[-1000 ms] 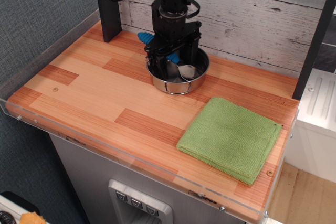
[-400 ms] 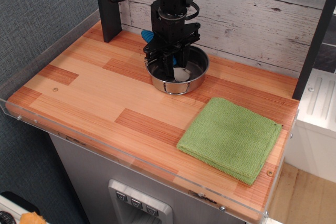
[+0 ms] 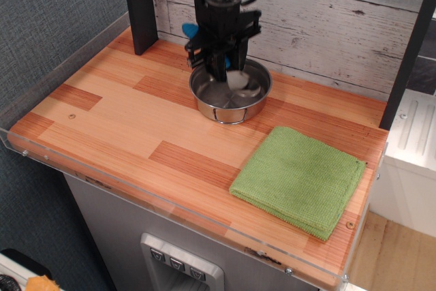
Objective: Place the spoon so that the handle points away from the empty corner.
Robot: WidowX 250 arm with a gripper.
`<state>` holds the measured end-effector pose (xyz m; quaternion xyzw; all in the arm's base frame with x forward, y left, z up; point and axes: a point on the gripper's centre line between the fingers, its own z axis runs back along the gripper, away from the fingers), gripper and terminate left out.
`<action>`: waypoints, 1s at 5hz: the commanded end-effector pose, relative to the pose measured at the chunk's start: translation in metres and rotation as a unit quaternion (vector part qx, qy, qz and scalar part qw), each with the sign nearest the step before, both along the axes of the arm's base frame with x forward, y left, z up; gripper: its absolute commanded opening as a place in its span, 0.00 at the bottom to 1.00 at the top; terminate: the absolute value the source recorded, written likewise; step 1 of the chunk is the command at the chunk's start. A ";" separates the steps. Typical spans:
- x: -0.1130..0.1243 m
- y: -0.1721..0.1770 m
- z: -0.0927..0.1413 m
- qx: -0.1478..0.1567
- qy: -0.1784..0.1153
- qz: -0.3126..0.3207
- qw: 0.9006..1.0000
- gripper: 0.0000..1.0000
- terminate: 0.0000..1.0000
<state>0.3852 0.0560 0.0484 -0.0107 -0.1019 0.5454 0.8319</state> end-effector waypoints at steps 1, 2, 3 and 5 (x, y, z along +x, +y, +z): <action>-0.015 0.017 0.064 0.005 -0.051 -0.008 0.999 0.00 0.00; -0.032 0.027 0.072 -0.007 -0.003 -0.081 0.997 0.00 0.00; -0.044 0.036 0.072 0.011 0.048 -0.179 0.983 0.00 0.00; -0.071 0.067 0.053 0.042 0.138 -0.404 0.903 0.00 0.00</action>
